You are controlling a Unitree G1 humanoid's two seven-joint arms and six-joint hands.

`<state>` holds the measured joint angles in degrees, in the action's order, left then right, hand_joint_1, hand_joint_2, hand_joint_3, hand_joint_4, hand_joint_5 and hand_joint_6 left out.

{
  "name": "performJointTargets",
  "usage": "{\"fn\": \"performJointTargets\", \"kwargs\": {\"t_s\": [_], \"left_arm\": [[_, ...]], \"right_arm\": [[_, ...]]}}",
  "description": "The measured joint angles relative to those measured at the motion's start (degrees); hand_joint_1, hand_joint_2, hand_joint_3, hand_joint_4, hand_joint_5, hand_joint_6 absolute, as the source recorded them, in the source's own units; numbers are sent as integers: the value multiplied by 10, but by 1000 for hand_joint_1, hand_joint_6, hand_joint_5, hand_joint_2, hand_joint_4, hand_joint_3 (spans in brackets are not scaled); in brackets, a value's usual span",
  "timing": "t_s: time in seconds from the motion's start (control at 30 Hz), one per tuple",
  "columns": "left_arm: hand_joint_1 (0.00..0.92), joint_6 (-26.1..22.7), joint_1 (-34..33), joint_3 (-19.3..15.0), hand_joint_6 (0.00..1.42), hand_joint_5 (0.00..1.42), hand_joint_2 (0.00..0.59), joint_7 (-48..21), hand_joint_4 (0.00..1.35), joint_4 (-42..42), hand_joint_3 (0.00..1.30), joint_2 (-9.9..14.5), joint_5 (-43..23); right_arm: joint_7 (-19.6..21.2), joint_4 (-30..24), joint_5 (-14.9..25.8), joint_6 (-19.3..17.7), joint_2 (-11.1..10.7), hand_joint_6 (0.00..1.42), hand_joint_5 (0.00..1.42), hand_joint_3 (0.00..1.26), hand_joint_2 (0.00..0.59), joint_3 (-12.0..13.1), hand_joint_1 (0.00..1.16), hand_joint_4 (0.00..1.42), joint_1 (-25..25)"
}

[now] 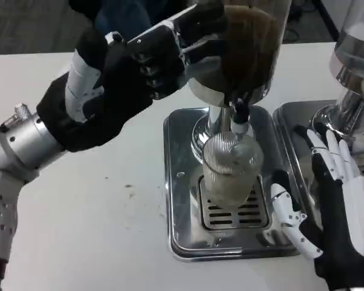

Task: Grasp the cup under the faucet to collect the drink, then remove the cup.

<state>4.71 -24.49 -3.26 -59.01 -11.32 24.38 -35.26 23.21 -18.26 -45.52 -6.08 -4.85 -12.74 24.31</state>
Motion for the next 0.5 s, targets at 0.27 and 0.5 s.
{"fn": "performJointTargets", "kwargs": {"t_s": [0.27, 0.5], "left_arm": [[0, -2, -2, 8, 26, 30, 75, 0, 0, -1, 52, -21, 33], [0, 4, -4, 20, 0, 0, 80, 0, 0, -16, 2, -40, 67]], "right_arm": [[3, 5, 1, 0, 2, 33, 0, 126, 450, -7, 204, 14, -2], [7, 7, 2, 0, 0, 33, 0, 125, 435, -11, 196, 14, -2]]}}
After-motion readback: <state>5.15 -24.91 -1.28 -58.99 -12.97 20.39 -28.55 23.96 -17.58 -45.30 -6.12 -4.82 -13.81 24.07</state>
